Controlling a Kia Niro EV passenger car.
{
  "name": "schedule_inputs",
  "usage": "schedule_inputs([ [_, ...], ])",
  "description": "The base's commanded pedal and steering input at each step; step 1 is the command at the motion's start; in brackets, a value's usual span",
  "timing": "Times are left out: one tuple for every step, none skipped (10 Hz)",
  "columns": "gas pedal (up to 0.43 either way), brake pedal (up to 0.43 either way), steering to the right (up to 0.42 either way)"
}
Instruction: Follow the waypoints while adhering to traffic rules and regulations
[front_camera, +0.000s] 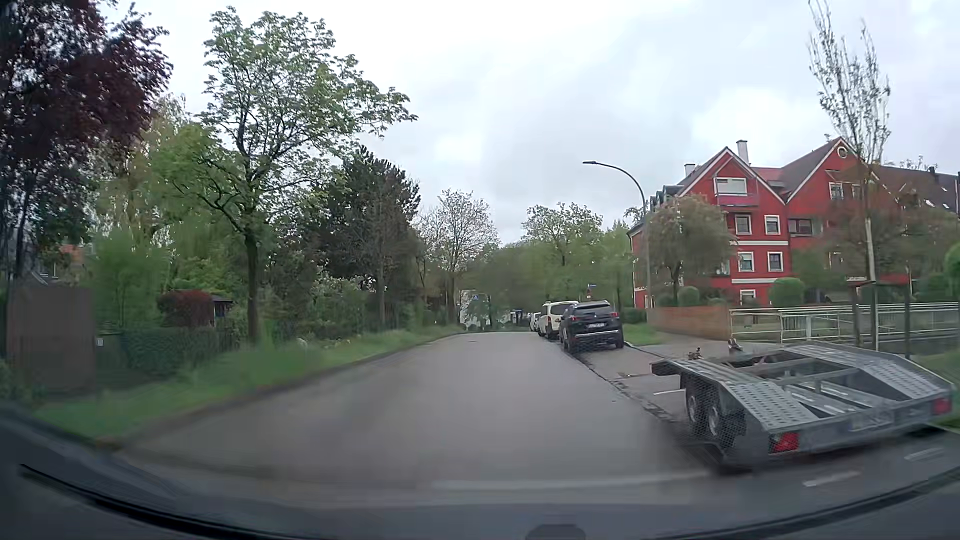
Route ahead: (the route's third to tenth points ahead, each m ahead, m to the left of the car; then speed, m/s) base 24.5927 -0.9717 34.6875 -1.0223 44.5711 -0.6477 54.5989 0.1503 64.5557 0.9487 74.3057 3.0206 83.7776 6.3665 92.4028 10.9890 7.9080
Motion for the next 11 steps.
schedule_inputs([
  [0.118, 0.0, -0.008],
  [0.118, 0.0, -0.008],
  [0.118, 0.0, -0.006],
  [0.118, 0.0, -0.003],
  [0.118, 0.0, -0.003],
  [0.118, 0.0, -0.003],
  [0.118, 0.0, -0.003],
  [0.118, 0.0, -0.003],
  [0.118, 0.0, -0.003],
  [0.118, 0.0, -0.003],
  [0.118, 0.0, -0.003],
])
